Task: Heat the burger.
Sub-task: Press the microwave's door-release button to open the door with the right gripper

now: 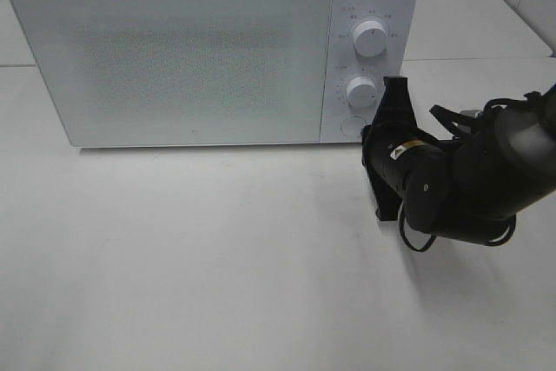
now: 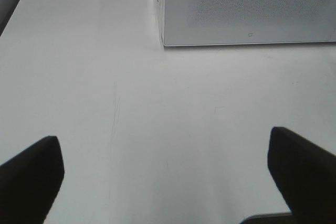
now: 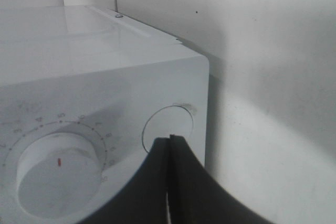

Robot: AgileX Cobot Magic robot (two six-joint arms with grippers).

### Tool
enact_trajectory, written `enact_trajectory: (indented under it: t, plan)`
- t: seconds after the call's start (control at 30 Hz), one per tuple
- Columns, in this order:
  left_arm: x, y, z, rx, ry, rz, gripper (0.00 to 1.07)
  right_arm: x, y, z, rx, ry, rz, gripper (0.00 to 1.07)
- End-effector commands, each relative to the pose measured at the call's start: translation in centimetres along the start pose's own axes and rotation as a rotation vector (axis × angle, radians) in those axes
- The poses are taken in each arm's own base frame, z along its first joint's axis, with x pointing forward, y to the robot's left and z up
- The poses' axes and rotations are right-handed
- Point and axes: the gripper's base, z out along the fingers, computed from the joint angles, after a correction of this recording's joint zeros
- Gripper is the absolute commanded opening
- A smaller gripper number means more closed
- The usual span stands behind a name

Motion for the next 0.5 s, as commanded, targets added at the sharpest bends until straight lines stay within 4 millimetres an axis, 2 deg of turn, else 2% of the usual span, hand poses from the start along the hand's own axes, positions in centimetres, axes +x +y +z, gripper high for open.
enact_trajectory:
  t: [0.03,0.2,0.5]
  plan:
    - [-0.1,0.0,-0.1,-0.005,-0.019,-0.007,0.98,0.4,0.3,0.7,0.005,0.017,-0.023,0.0]
    - [-0.1,0.0,-0.1,-0.005,-0.019,-0.007,0.98,1.1,0.1,2.2,0.007,0.014,-0.01,0.0]
    - [-0.1,0.0,-0.1,-0.003,-0.019,-0.008,0.98,1.3,0.2,3.2,0.007,-0.02,0.021,0.0]
